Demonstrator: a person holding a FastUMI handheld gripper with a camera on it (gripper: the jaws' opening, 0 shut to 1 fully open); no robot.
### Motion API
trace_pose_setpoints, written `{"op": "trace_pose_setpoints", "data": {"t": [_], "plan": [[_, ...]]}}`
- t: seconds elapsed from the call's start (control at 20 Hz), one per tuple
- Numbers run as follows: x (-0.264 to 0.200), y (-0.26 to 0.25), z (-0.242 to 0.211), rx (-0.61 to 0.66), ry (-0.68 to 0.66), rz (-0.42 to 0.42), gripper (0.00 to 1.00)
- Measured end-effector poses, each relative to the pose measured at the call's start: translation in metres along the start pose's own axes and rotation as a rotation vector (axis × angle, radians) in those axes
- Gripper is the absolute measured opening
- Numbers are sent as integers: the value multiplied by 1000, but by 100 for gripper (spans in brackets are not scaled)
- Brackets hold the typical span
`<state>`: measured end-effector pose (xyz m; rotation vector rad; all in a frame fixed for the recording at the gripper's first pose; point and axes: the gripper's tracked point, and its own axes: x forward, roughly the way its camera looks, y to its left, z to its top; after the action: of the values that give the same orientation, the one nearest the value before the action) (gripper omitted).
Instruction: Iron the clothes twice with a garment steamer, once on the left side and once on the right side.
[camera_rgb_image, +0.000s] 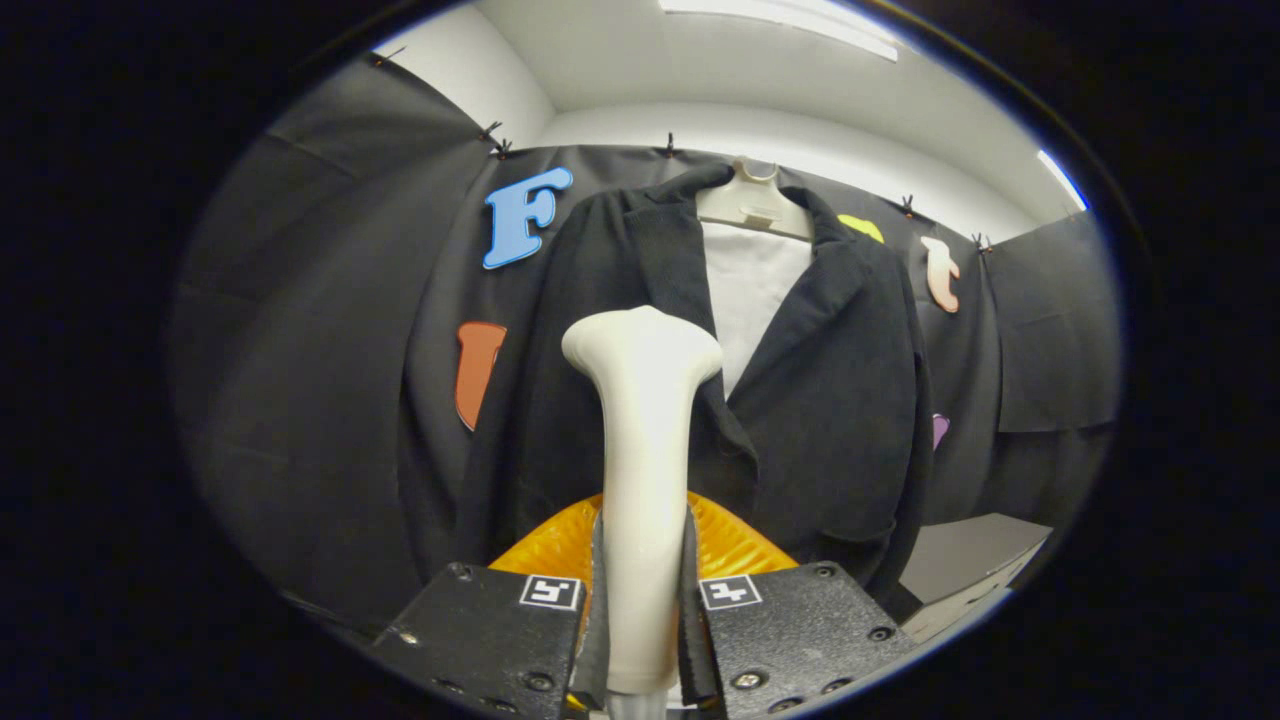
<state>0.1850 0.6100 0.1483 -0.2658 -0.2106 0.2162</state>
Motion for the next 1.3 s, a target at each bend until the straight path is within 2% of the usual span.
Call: {"op": "trace_pose_setpoints", "data": {"t": [1.3], "plan": [[-59, 3, -90, -11, 166, 21, 30]]}}
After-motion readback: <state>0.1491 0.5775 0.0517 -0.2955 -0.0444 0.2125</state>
